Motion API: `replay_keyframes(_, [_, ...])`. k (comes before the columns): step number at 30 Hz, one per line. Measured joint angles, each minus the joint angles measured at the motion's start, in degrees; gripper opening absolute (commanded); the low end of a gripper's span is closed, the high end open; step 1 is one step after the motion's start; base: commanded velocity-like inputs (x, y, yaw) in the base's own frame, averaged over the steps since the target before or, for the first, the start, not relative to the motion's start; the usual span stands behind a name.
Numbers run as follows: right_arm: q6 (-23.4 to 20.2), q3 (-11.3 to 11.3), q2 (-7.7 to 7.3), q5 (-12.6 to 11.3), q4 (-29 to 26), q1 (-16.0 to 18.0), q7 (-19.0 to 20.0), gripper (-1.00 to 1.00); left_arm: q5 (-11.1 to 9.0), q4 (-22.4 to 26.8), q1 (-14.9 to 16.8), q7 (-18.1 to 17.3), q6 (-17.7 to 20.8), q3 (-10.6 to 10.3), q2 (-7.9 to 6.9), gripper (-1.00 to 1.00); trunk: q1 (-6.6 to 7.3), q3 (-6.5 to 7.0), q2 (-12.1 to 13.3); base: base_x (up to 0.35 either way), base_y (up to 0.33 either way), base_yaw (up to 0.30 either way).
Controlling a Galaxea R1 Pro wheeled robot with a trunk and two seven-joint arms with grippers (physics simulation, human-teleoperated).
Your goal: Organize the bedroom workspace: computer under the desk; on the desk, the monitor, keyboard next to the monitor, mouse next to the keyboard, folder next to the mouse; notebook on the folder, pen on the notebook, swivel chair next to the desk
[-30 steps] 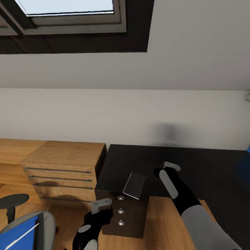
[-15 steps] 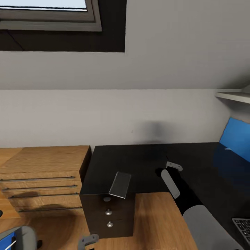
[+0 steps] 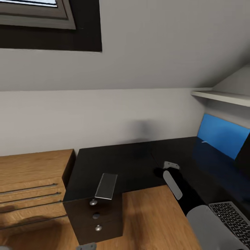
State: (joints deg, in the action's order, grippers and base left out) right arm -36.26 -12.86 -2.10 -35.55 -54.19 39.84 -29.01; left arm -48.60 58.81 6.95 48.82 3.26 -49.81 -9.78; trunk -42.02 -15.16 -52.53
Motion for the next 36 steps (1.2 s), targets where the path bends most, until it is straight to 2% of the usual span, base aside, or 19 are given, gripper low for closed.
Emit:
replay_keyframes(2, [-0.4,-1.3,-0.36,0.0,0.0,0.0,1.0,-1.00,0.0,0.0,0.0,0.0,0.0,0.0,0.00,1.00,0.00,0.00,0.0,-0.025,-0.068,-0.092])
replay_keyframes(5, [-0.7,-6.2,-0.64,0.2,0.1,0.0,1.9,-1.00,0.0,-0.1,0.0,0.0,0.0,0.0,0.00,1.00,-0.01,0.00,0.0,-0.032,-0.238,-0.027])
replay_keyframes(9, [-0.6,-8.4,-0.72,0.4,0.3,0.0,2.2,-1.00,-0.1,-0.2,0.0,0.1,-0.1,0.0,0.01,1.00,0.00,0.00,0.0,-0.006,-0.106,-0.005])
replay_keyframes(15, [-0.6,-8.6,-0.52,0.4,0.3,0.0,2.2,-1.00,-0.1,-0.7,0.0,0.1,-0.1,0.0,0.00,1.00,0.00,0.00,0.0,0.019,-0.043,0.000])
replay_keyframes(18, [-0.5,-8.6,-0.55,0.5,0.3,0.0,2.2,-1.00,0.1,-3.1,0.0,0.0,-0.3,0.0,0.88,1.00,0.00,0.00,0.0,0.110,-0.196,0.000])
replay_keyframes(19, [-0.5,-8.6,-0.55,0.3,0.3,0.0,2.0,-1.00,0.3,-6.9,0.0,0.0,-0.6,0.1,3.11,1.00,0.00,0.00,0.0,0.018,-0.029,0.000])
replay_keyframes(21, [-0.5,-8.6,-0.48,0.3,0.4,0.0,2.0,-1.00,0.5,-7.7,0.0,0.0,-0.8,0.2,3.90,1.00,0.00,0.00,0.0,0.028,-0.193,0.000])
replay_keyframes(33, [-0.5,-8.6,-0.74,0.5,1.0,0.0,2.2,-1.00,0.5,-7.8,0.0,0.0,-0.8,0.1,3.96,1.00,0.00,0.00,0.0,0.005,-0.028,0.000])
replay_keyframes(36, [1.1,-8.2,-0.84,2.5,8.6,0.1,2.4,-1.00,0.5,-7.7,0.0,0.0,-0.8,0.0,3.98,1.00,0.00,-0.01,0.0,0.000,0.000,0.000])
